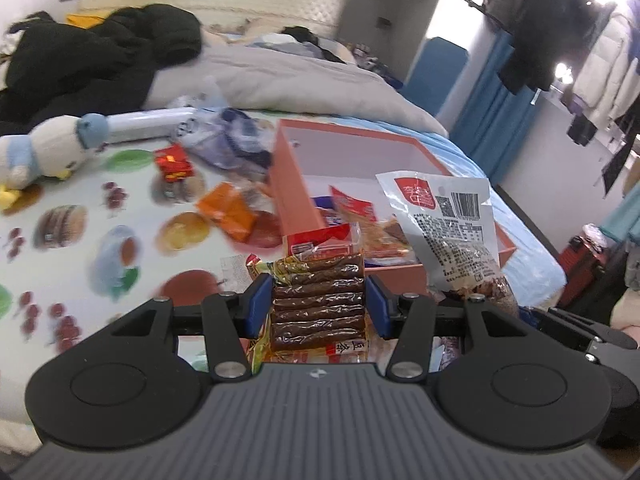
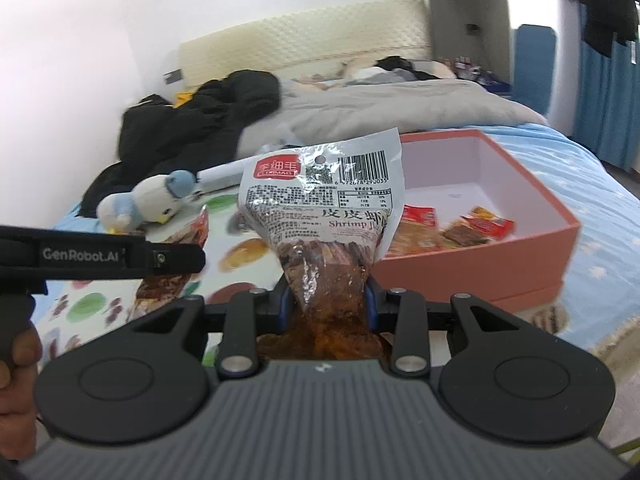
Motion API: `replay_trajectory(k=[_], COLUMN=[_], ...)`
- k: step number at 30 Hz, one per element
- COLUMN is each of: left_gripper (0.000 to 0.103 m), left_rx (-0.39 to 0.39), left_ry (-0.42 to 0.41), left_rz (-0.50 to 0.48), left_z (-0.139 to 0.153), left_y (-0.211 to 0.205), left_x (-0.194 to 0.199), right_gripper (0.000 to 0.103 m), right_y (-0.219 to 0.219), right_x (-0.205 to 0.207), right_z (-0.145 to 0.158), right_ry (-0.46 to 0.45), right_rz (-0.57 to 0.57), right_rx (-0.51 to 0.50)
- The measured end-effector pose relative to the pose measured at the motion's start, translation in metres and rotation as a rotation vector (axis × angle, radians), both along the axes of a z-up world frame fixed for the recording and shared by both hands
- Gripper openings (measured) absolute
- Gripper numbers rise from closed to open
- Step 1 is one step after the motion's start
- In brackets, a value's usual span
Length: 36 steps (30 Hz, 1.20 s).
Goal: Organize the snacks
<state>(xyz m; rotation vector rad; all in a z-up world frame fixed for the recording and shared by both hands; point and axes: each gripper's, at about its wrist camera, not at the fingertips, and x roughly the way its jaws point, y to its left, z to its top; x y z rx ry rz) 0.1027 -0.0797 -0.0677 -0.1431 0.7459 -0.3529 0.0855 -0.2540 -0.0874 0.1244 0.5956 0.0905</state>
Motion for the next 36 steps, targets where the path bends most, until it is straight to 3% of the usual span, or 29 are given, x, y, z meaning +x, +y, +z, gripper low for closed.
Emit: replay_trajectory(k=[8,20,29,36], left_gripper=[0.056,0.056,0.056,0.057], left_rx=[-0.010,0.000,0.016,0.011], left_ry=[-0.018,0.001,0.068,0.096], left_rz=[-0.052,-0.119,-0.146,-0.149], left_z=[0.001,-0.002,-0.037,-0.060], left_y=[-0.034,-0.089,-0.118,-0.118], left_x=[0.040,0.134,0.210,0.242], right_gripper=[0.037,0.037,0.037,0.039], right_y=[-0.030,-0.080,-0.096,-0.103], right_x=[0.014,0.076,0.131,0.164], right_z=[0.002,-0.001,-0.019,-0.050], right_ry=[-0.006,-0.014,0.018,0.097], right_rz=[-0.061,-0.127,-0.110,-0.104], right_rx=[-0.014,0.016,0.018,0.053])
